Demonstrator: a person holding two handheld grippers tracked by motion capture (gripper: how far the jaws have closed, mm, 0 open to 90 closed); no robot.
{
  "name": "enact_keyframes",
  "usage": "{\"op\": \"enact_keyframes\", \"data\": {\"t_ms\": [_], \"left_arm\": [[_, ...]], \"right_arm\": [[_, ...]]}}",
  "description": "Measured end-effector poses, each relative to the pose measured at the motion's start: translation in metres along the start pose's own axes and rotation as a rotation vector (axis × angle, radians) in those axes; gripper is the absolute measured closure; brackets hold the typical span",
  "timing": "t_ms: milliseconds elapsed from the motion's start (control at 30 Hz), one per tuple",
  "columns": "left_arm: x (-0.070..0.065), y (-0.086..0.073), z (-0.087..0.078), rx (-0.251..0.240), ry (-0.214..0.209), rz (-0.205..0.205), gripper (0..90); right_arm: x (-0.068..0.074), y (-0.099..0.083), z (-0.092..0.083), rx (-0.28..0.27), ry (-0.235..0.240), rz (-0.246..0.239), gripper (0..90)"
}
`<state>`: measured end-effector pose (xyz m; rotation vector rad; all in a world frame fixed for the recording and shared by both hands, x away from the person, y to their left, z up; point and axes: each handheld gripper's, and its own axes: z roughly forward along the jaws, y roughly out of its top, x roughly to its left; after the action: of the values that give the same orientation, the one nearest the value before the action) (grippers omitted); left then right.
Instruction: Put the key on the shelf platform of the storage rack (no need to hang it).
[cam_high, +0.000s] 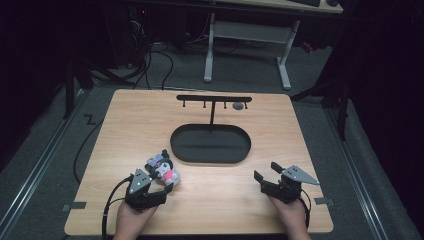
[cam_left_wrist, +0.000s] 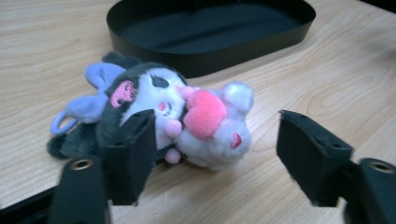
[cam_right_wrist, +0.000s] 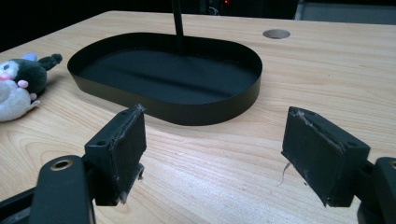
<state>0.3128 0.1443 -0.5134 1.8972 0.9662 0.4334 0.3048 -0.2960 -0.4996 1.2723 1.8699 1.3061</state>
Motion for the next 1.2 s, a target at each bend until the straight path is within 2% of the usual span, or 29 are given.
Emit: {"op": "enact_keyframes", "data": {"t_ms": [233,333,500,600,800,1000,1200], "left_arm": [[-0.007,-0.001,0.002,0.006,0.016,0.027,50.1],[-0.009,-0.001,0.004,0.013,0.008,0.035,54.7],[-0.012,-0.003,0.006,0.03,0.027,0.058,56.7],[-0.013,-0.004,0.007,0.043,0.045,0.066,63.0],[-0.014,-0.003,0.009,0.052,0.053,0.08,73.3],[-0.014,-0.003,0.009,0.042,0.054,0.078,77.1],[-0.009,-0.003,0.004,0.037,0.051,0.06,77.5]], "right_arm": [[-0.002,-0.001,0.0,0.003,0.007,0.0,22.6],[-0.004,-0.002,0.002,0.007,0.009,0.001,23.2],[-0.005,-0.002,0.004,0.011,0.01,0.003,24.2],[-0.004,-0.002,0.004,0.008,0.013,-0.002,24.6],[-0.006,-0.002,0.003,0.005,0.011,0.006,24.8],[-0.008,-0.004,0.002,0.006,0.012,0.024,25.3],[-0.008,-0.003,0.003,0.003,0.013,0.021,25.9]]}}
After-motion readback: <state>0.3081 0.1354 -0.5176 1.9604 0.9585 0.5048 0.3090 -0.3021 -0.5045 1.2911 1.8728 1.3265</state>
